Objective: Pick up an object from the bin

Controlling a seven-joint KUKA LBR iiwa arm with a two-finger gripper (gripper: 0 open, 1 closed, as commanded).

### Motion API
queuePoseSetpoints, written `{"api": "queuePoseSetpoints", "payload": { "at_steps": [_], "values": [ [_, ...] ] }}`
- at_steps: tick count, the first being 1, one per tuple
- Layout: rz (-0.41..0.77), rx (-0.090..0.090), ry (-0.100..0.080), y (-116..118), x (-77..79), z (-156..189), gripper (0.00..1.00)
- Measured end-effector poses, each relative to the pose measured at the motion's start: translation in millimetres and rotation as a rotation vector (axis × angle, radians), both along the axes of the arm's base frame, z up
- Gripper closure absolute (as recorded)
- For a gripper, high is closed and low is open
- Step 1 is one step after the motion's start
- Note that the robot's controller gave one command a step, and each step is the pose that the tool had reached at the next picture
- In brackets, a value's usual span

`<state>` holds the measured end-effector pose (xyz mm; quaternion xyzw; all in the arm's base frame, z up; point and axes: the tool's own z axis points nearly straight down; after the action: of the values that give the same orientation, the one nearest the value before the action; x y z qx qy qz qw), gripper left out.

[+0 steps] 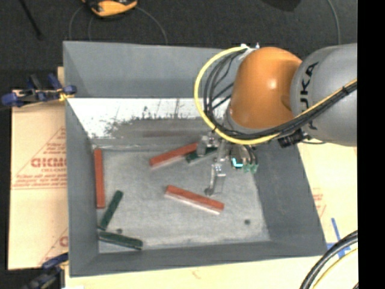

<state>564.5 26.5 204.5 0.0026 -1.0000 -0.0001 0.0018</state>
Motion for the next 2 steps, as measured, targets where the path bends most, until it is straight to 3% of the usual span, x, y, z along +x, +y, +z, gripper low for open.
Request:
{"api": "queuePoseSetpoints", "payload": {
  "at_steps": [1,2],
  "values": [
    [0.0,0.001,-0.008,0.1,1.7,4.2,0.0],
    [-0.068,0.001,-0.012,-4.2,-7.7,-62.2,0.0]
  ]
}}
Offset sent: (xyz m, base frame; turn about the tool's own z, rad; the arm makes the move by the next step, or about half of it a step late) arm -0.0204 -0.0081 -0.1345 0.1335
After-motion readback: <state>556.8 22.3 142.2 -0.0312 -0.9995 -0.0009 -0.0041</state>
